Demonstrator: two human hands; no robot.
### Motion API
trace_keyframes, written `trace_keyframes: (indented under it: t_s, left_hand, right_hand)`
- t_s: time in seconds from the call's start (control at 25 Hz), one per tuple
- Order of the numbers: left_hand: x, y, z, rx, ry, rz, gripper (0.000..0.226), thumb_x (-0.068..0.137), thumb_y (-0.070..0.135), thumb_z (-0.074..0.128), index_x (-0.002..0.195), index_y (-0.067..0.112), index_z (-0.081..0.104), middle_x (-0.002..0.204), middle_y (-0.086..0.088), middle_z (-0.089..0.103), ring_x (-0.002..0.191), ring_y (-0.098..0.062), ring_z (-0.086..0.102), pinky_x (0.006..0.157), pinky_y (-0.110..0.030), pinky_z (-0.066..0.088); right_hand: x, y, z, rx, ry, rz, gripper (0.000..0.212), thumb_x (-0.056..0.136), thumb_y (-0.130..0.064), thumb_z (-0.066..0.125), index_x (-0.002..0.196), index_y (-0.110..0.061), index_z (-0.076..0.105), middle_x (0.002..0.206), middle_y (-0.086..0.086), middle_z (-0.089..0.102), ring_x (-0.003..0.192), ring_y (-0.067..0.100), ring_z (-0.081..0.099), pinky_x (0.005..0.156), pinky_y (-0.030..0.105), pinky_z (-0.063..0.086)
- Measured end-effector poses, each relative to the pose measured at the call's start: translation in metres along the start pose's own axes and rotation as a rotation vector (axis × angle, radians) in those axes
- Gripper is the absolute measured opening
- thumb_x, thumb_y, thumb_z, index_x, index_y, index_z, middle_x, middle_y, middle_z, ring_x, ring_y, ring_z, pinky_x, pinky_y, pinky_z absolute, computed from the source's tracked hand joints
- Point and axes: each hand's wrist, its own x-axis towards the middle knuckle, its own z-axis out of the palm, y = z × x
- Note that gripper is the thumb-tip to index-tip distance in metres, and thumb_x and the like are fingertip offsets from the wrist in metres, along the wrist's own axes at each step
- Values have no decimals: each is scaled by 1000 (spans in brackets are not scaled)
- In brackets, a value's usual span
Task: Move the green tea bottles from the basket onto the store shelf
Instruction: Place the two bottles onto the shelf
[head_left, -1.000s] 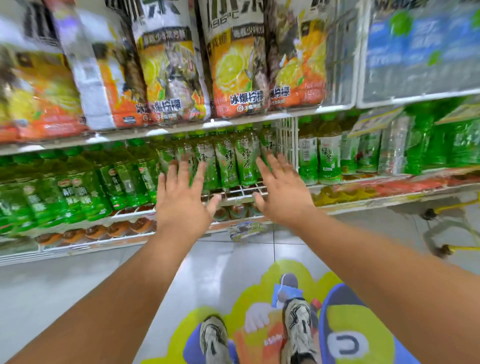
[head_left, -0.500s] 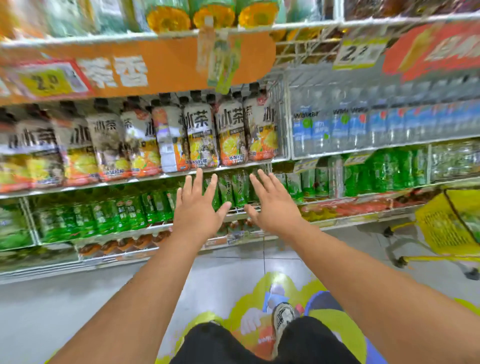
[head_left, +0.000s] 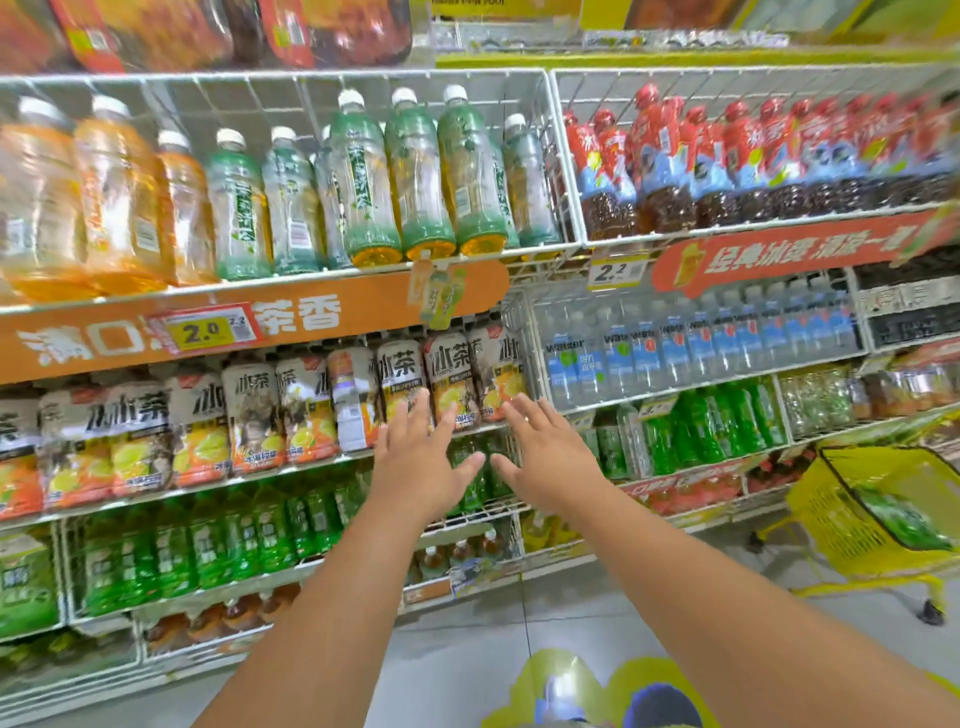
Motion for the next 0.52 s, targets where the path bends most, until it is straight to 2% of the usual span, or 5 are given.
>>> trace_keyframes:
  t_s: [0.24, 0.52]
  left_hand:
    - [27, 22, -19, 18, 34, 159, 83, 93, 78, 30, 161, 42, -1, 168, 4, -23, 156, -25, -17, 124, -49, -5]
    - [52, 76, -38, 139, 61, 397, 82, 95, 75, 28, 161, 39, -7, 167, 0, -27, 155, -28, -21, 124, -50, -8]
  right_hand:
    - [-4, 9, -23, 19, 53, 103, 81, 101, -66, 30, 165, -26, 0, 173, 1, -4, 159, 25, -7, 129, 46, 8]
    - [-33, 68, -62, -16, 92, 303, 81, 101, -68, 25, 164, -28, -4, 172, 0, -8, 158, 24, -8, 129, 46, 7]
